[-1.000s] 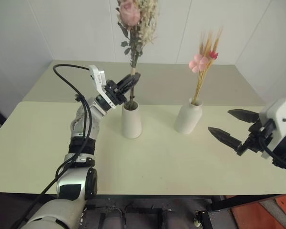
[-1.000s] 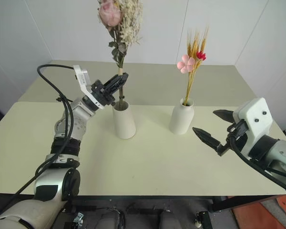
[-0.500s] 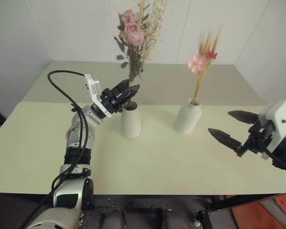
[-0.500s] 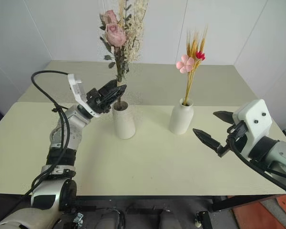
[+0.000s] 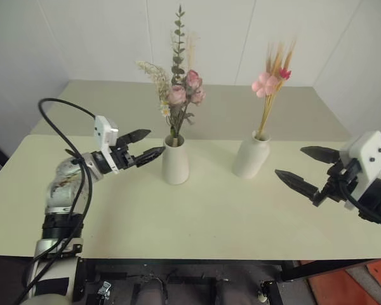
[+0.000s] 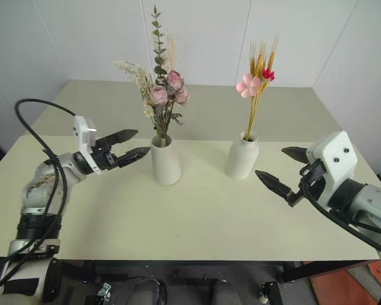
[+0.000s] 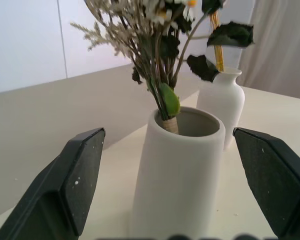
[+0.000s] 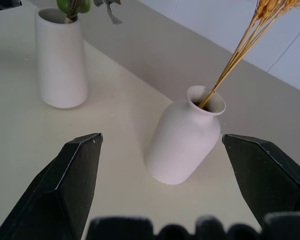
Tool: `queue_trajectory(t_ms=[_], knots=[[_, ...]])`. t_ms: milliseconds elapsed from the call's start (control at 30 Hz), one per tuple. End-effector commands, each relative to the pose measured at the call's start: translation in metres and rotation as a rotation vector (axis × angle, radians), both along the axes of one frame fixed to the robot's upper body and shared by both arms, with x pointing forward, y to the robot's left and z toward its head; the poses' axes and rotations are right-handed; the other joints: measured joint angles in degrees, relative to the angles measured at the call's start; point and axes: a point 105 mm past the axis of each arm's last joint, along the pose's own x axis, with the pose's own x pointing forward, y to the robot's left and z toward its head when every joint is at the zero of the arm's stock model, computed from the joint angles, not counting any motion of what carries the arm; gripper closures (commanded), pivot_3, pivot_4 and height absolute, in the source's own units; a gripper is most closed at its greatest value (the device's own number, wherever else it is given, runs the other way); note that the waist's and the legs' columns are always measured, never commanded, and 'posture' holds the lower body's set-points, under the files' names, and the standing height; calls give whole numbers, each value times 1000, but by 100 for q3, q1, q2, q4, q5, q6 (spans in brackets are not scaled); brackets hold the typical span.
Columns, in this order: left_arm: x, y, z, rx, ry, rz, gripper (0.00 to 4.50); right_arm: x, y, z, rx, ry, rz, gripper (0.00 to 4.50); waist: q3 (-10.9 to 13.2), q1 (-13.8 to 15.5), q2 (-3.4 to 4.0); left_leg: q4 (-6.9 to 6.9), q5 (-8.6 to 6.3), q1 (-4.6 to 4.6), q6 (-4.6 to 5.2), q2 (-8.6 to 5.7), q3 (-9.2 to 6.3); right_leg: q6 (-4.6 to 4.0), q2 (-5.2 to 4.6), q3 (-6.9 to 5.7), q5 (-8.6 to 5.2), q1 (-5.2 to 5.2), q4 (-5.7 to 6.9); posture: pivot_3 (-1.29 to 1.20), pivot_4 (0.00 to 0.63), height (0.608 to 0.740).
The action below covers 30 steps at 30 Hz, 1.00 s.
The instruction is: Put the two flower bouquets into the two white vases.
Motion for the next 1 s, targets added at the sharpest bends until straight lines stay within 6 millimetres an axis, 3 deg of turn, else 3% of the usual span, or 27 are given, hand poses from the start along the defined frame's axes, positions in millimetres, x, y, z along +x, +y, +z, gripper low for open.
queue_trajectory(t_ms=[33,167,467,667,1000], knots=[[-22,20,20,59,-94,-12,37,-2,-2,11,-17,-53,2,0,-1,-41,2,-5,0,3,0,0,2,-3,0,2,0,0,-1,0,150,740],[-41,41,25,147,-117,1,37,-4,-11,11,-34,-44,-13,0,-1,-38,2,-17,0,15,0,2,6,-5,0,4,-3,1,2,0,150,740],[-64,84,61,287,-206,91,37,-20,-49,25,-106,2,-36,0,-1,34,0,-17,0,12,-1,5,9,11,-4,-3,-21,1,-4,0,150,740],[-69,94,75,319,-212,108,37,-27,-66,33,-144,23,-59,0,-1,32,1,-17,0,20,-1,8,12,-19,-3,-2,-41,3,0,0,150,740],[-64,89,68,337,-176,63,37,-37,-73,25,-152,38,-125,0,-1,39,0,-17,-1,19,-2,8,15,-17,-3,-1,-44,2,1,0,150,740]])
